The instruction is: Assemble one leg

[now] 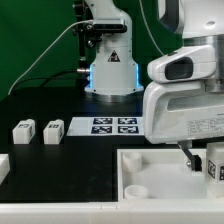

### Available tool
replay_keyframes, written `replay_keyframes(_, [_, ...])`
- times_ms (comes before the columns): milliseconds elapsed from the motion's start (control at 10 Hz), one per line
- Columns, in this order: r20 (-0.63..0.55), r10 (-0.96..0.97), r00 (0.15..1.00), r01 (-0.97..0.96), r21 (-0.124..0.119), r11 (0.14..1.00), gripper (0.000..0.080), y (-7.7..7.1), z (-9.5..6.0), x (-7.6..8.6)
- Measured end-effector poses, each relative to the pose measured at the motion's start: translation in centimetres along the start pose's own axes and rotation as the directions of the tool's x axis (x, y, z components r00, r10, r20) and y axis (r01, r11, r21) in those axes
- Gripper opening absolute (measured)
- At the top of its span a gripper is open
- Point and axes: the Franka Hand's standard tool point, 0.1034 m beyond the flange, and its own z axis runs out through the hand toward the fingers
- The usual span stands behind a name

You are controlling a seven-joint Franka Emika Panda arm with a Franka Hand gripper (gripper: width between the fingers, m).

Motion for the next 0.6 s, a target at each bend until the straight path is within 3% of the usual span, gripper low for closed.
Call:
replay_keyframes(100, [0.0, 0.016, 1.0, -0.016, 0.0, 1.0, 0.0513, 0.0, 0.0, 0.0])
replay_keyframes(200, [0.001, 0.11, 0.994, -0.11, 0.004, 0.994, 0.0374, -0.06, 0.01, -0.02])
replay_keyframes(300, [0.002, 0.23, 0.973, -0.23, 0.002, 0.973, 0.0298, 0.29, 0.06, -0.04])
replay_keyframes(600, [0.004, 0.52, 0.854, -0.52, 0.006, 0.854, 0.0298, 0.57, 0.15, -0.08])
